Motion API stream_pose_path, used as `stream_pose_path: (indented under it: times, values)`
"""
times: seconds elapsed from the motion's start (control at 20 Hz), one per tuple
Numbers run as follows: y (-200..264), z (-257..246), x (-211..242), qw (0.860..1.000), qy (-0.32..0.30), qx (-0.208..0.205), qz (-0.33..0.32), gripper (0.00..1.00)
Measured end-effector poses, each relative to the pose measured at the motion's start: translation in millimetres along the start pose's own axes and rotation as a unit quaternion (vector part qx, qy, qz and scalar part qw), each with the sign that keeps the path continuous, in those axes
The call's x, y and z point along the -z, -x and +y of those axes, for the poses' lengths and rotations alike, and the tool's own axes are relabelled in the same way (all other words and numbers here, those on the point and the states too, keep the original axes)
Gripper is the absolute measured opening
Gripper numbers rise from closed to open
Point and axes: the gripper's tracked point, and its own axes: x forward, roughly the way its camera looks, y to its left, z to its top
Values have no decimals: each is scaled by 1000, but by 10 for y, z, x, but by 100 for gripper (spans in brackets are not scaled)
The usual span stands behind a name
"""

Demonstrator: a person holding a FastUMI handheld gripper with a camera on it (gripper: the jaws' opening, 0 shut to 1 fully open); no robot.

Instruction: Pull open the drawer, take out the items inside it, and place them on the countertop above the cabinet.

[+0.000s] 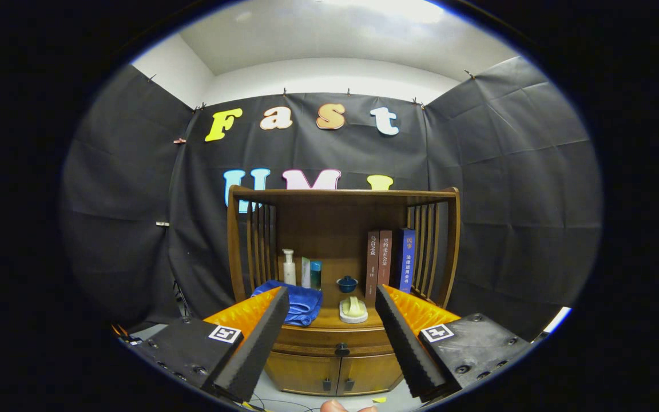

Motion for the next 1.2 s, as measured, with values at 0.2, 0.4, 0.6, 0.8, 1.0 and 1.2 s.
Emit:
stream_pose_path:
  times: [0.2,0.4,0.6,0.8,1.0,1.2]
  values:
    - [1,5,4,1000,1,0,1,98]
    - [-1,17,7,1000,1,-1,2,98]
    - [-7,-5,68,1000,3,-1,7,98]
    - [-20,-34,83,1000,2,3,8,98]
    - [-21,-28,74,1000,-1,3,8,98]
    - [-17,-23,79,1000,4,4,7,98]
